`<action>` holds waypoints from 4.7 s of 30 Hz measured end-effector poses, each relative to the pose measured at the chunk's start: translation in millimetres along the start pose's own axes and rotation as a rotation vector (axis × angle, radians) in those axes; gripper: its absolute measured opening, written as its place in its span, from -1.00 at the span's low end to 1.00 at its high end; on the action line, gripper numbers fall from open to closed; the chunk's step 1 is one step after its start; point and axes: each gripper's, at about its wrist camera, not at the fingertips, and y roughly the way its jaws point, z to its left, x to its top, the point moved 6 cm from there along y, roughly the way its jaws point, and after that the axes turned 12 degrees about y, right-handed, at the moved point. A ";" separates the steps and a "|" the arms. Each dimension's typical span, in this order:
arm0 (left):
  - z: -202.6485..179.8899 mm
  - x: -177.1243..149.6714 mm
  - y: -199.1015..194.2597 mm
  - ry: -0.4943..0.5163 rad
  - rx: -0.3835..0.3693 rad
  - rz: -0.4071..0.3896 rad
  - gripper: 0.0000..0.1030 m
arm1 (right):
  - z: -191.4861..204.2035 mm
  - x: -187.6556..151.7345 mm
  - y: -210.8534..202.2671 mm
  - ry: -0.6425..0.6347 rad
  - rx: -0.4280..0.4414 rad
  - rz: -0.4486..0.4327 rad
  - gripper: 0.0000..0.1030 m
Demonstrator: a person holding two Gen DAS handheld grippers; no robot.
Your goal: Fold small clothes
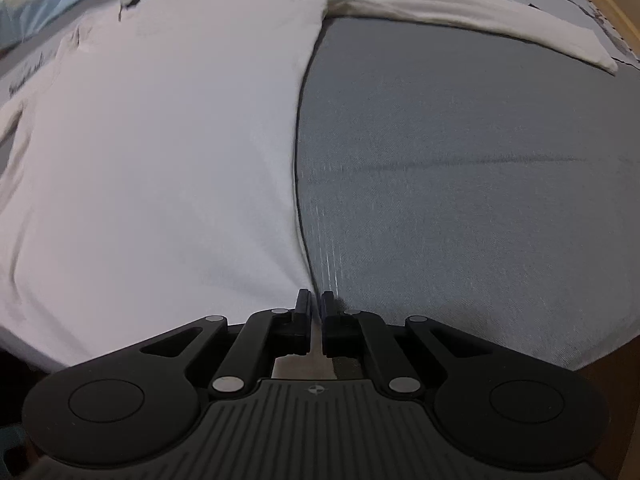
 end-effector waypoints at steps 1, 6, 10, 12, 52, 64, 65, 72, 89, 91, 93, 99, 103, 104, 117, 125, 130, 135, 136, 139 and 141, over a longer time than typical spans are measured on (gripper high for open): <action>-2.0 2.8 3.7 -0.001 -0.015 -0.010 -0.31 | 0.9 -3.6 3.1 -0.012 -0.002 0.019 -0.73; -22.1 19.6 28.8 0.060 -0.050 -0.004 -0.28 | 9.2 -16.5 14.9 -0.115 -0.022 0.050 -0.52; -34.9 17.2 10.8 0.127 -0.098 0.068 -1.00 | 4.8 -10.1 0.7 -0.061 0.023 0.033 -0.91; -28.3 26.2 -34.9 0.078 -0.156 -0.119 -1.00 | -4.4 3.9 -28.3 0.058 0.134 -0.036 -0.91; -42.2 19.3 -3.2 0.142 0.017 -0.017 -0.87 | 18.2 9.7 -21.4 -0.217 -0.103 -0.080 -0.76; -47.6 37.3 21.7 0.240 0.242 0.039 -0.30 | 38.4 6.4 -0.5 -0.227 0.006 -0.058 -0.42; -46.7 41.8 18.8 0.233 0.270 0.011 -0.25 | 41.1 12.0 -8.9 -0.216 0.031 -0.096 -0.40; -23.6 53.3 9.0 0.196 0.448 -0.019 -0.20 | 57.2 23.0 -39.0 -0.080 0.116 -0.217 -0.39; 147.7 12.2 -66.5 -0.253 0.823 -0.112 -0.05 | 193.7 163.3 -123.8 -0.202 0.302 -0.660 -0.13; 182.8 -14.9 -85.1 -0.357 0.935 -0.066 -0.05 | 207.3 175.8 -116.0 -0.208 0.312 -0.677 -0.13; 209.3 -38.4 -100.0 -0.430 1.021 -0.028 -0.01 | 212.4 181.3 -99.0 -0.202 0.333 -0.672 -0.14; 250.8 -66.2 -113.0 -0.387 1.139 0.072 0.29 | 218.0 194.4 -50.4 -0.087 0.395 -0.463 -0.14; 254.4 -39.9 -85.2 -0.147 1.191 0.147 0.31 | 226.2 195.6 -44.5 -0.139 0.395 -0.448 -0.15; 256.0 -33.5 -77.6 -0.101 1.205 0.159 0.31 | 228.8 195.7 -41.5 -0.146 0.395 -0.440 -0.15; 231.7 127.7 -95.2 -0.433 0.970 -0.261 -0.93 | 199.0 202.2 -2.8 0.111 0.480 -0.268 -0.34; 73.5 313.6 -45.8 -0.386 0.351 -0.668 -0.21 | 150.4 220.2 5.9 0.346 0.438 -0.298 -0.30; 57.2 325.5 -25.8 -0.301 0.313 -0.620 0.02 | 115.1 226.8 31.1 0.498 0.378 -0.266 -0.29; 130.7 280.1 -51.9 -0.498 0.429 -0.602 0.01 | 107.8 230.2 56.7 0.538 0.373 -0.219 -0.29; 144.5 269.3 -56.8 -0.537 0.469 -0.579 0.00 | 108.3 231.3 61.7 0.535 0.367 -0.216 -0.29; 181.6 235.4 -69.6 -0.653 0.556 -0.496 -0.01 | 111.7 238.0 81.8 0.529 0.343 -0.196 -0.29; 204.6 215.6 -75.9 -0.723 0.592 -0.461 -0.01 | 113.9 242.9 97.8 0.516 0.317 -0.176 -0.29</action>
